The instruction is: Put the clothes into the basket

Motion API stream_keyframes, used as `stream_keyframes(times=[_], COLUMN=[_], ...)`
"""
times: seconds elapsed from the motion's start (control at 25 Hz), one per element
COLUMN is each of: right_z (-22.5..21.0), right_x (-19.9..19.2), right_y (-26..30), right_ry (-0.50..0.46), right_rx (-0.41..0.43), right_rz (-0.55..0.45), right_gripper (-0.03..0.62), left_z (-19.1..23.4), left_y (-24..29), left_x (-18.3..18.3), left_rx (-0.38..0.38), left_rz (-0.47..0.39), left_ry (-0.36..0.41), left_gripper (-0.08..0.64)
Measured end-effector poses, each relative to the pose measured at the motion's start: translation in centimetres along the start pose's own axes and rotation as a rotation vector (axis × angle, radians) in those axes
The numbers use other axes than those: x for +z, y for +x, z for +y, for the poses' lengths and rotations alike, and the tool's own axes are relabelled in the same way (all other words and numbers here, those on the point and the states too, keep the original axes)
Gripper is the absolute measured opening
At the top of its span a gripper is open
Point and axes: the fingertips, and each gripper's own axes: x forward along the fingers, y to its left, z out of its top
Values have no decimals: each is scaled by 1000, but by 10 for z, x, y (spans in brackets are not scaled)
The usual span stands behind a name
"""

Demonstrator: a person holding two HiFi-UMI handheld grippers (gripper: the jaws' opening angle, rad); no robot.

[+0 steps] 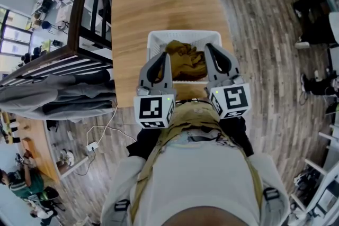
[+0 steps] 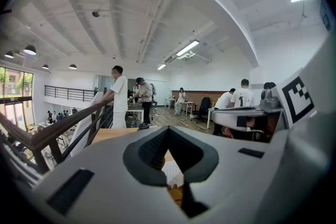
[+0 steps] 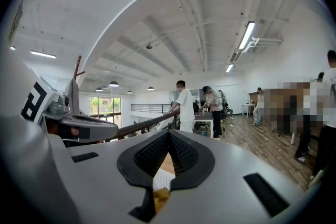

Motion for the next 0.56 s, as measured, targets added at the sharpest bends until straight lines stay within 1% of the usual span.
stream_keyframes(times=[0.2,0.56], right_z=[0,-2], right_x=[-1,-1], right_y=[-1,-6], right_ry=[-2,-1], right_rx=[-5,-18], right_rz=[3,4], right_gripper=[20,20], left_z=[-1,-4], left_y=[1,0], left_x=[2,-1], left_rx=[-7,-18], left_rz=[-8,2], left_ry=[-2,0], left_gripper=[0,0])
